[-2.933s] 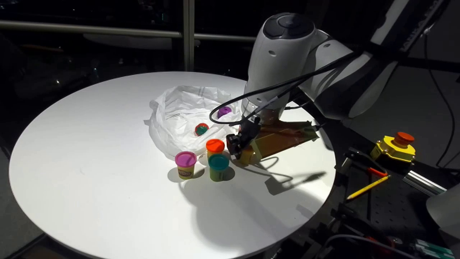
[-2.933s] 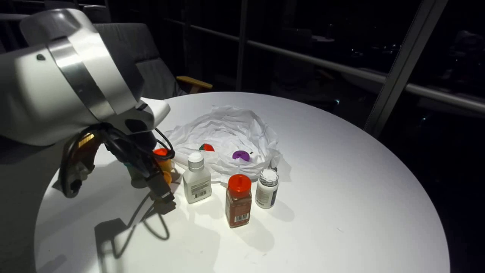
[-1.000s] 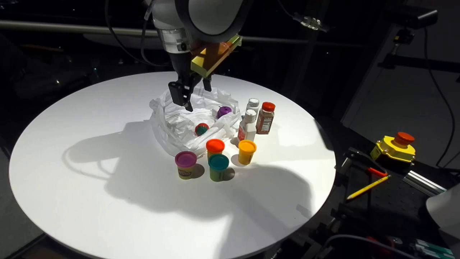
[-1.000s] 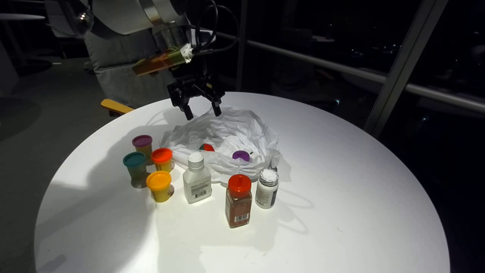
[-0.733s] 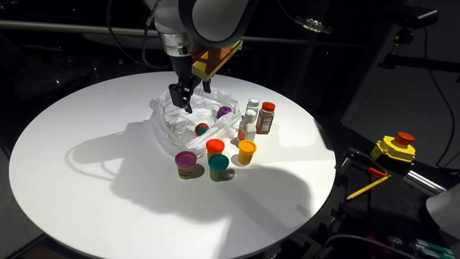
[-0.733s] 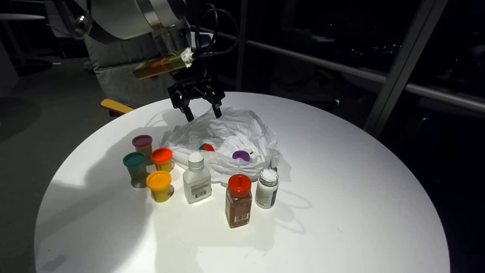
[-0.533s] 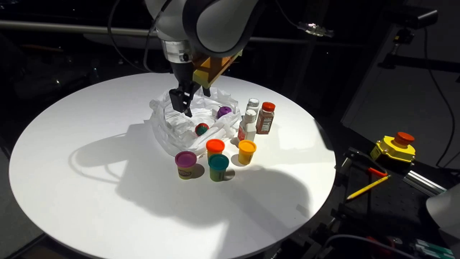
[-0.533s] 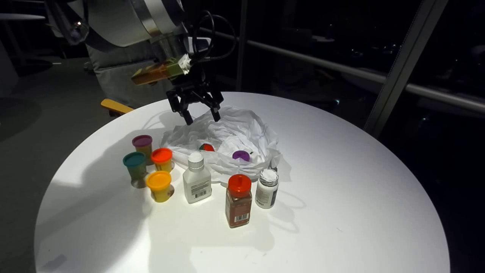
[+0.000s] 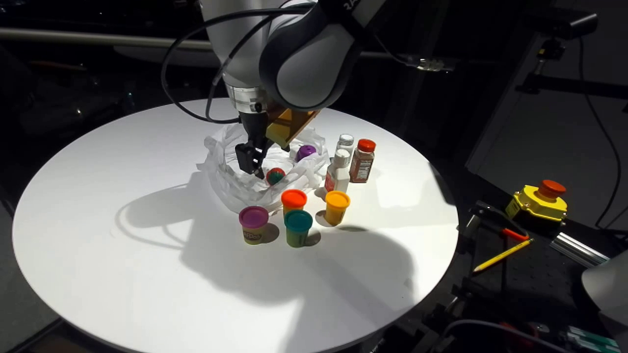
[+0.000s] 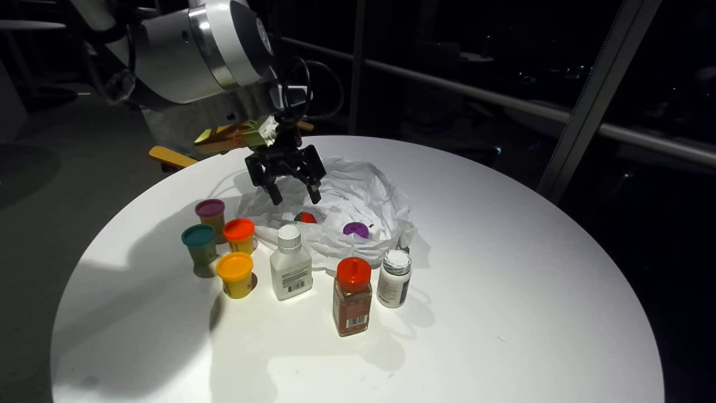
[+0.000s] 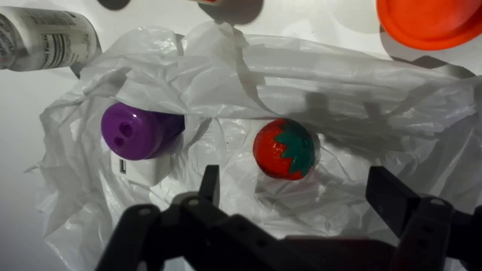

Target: Remove the objects in the plastic and put them on the table.

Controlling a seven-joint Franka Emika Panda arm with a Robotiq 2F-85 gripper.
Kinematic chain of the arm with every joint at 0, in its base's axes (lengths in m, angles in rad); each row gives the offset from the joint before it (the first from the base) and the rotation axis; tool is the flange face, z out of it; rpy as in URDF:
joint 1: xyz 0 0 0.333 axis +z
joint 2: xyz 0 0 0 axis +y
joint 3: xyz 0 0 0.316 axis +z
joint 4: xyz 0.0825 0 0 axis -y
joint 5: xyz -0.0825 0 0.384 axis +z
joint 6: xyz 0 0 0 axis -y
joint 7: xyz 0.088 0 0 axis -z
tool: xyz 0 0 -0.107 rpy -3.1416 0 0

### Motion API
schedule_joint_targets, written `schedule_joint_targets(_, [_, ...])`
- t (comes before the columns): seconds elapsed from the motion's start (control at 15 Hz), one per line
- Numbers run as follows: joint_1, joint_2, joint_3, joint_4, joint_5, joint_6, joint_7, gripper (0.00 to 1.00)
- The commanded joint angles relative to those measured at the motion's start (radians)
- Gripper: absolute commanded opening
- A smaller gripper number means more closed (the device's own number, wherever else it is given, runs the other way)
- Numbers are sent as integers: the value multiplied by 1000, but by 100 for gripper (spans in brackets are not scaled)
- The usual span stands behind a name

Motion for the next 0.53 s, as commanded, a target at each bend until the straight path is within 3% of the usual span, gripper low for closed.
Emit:
schedule_joint_targets(0.0, [5, 32, -26, 28, 65, 54, -3, 100])
schedule_joint_targets(0.4, [0, 81, -35, 76, 157, 44, -26, 100])
schedule_joint_targets(0.47, [1, 87, -39, 83, 167, 41, -26, 90])
